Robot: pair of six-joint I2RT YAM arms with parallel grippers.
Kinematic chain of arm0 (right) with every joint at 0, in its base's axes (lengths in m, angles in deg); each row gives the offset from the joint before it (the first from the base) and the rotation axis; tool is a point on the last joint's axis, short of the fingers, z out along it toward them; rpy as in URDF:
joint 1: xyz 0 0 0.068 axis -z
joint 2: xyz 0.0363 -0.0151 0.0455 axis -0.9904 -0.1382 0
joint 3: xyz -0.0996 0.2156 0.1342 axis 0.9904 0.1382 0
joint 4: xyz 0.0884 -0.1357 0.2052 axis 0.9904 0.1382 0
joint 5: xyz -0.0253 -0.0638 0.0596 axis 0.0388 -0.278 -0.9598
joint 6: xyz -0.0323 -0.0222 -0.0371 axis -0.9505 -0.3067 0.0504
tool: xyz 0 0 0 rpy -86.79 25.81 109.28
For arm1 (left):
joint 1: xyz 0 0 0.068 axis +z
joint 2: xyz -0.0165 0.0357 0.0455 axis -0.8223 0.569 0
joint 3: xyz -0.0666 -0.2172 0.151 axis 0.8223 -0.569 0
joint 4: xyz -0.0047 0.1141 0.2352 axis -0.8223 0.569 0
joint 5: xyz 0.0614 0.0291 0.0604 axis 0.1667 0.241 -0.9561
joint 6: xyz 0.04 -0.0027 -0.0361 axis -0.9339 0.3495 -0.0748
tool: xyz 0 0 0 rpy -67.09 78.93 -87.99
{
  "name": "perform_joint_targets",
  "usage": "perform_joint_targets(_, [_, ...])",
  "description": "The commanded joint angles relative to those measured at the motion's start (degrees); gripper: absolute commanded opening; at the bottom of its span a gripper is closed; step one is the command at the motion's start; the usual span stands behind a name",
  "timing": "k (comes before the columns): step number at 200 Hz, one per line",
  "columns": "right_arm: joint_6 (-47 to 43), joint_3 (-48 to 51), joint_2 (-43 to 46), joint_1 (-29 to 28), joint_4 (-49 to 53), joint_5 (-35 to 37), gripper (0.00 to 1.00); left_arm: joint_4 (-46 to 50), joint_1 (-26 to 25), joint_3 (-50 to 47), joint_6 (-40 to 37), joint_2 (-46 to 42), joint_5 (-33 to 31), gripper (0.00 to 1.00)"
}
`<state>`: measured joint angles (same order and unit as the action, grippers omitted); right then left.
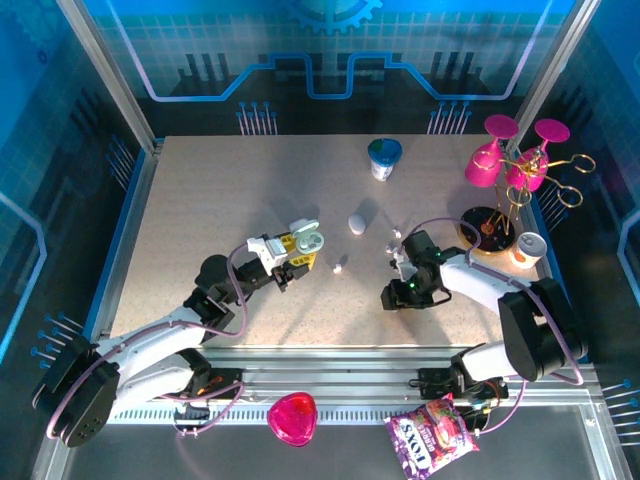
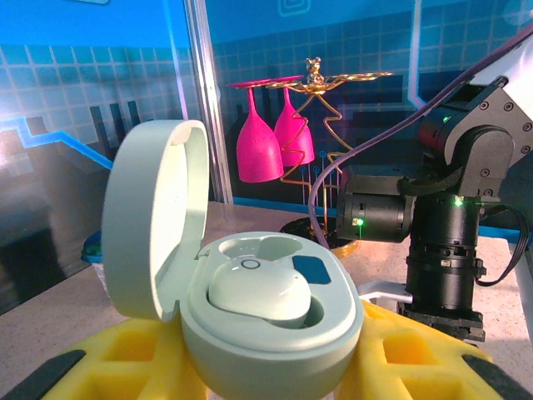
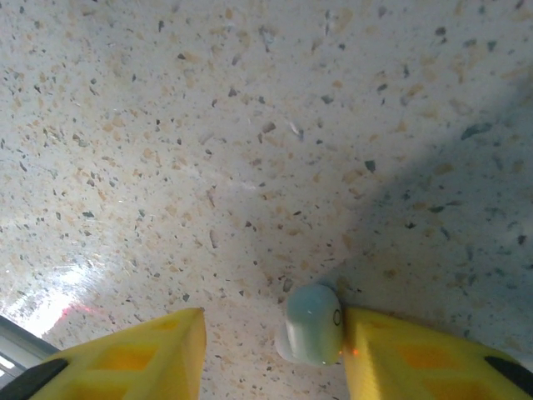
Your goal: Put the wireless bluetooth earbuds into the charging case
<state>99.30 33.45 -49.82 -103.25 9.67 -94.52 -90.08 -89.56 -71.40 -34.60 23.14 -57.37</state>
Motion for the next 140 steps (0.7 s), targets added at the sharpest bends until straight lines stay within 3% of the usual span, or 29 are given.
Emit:
perform_joint_targets(1, [0.5, 0.6, 0.7, 0.6, 0.1, -1.6, 0.43, -1.1, -0.2, 0.5, -0.2, -0.3, 0.7, 0.33])
perform_joint_targets(89, [0.8, -0.8, -0.8, 0.5, 0.8, 0.1, 0.26, -1.0, -0.2, 0.8, 0.0, -0.5, 0.9, 0.33])
perform_joint_targets(140, [1.2, -1.7, -1.9, 0.2, 1.3, 0.9, 0.28, -1.0, -0.2, 0.8, 0.0, -0.4, 1.0, 0.33])
